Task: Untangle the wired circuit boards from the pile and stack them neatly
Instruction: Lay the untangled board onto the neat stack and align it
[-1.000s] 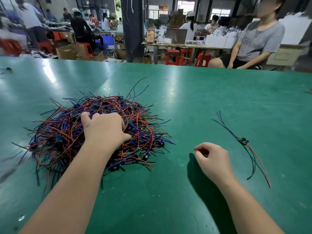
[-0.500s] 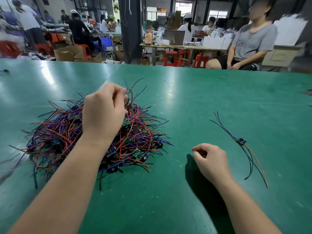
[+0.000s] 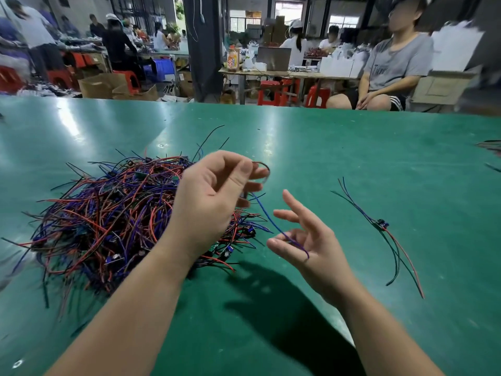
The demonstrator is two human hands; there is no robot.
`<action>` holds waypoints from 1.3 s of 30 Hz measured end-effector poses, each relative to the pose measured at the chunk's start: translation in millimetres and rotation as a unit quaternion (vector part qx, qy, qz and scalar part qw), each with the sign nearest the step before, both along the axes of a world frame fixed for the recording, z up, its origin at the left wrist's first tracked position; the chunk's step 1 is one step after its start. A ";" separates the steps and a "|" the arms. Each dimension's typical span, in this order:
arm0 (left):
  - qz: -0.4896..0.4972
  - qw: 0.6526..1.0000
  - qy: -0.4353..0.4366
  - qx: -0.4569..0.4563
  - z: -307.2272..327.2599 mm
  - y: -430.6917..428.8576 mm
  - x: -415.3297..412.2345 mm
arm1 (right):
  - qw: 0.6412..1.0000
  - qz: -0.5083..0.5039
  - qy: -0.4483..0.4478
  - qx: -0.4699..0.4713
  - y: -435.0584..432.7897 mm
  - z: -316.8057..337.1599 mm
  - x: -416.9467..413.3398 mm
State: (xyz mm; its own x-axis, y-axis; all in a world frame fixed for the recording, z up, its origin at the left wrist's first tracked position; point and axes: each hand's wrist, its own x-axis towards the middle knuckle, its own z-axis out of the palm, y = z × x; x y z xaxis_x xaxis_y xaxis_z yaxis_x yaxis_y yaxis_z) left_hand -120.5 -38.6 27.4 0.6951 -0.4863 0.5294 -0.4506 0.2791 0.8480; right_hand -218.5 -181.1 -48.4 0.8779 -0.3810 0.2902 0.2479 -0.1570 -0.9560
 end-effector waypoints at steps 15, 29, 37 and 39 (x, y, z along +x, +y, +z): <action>0.067 0.947 -0.197 0.247 -74.1 -8.3 5.1 | 0.969 -0.056 -0.094 0.221 -6.4 15.2 1.3; 0.211 0.928 -0.162 0.262 -79.9 4.3 23.5 | 0.916 -0.082 -0.069 0.387 -48.1 35.7 -23.2; -0.133 0.932 0.285 0.181 -53.3 -4.1 -9.7 | 0.897 0.151 0.029 0.414 -23.0 26.3 -19.2; -0.204 0.904 0.318 0.203 -54.9 -9.2 -22.2 | 0.901 0.163 0.059 0.398 -18.9 23.0 -15.2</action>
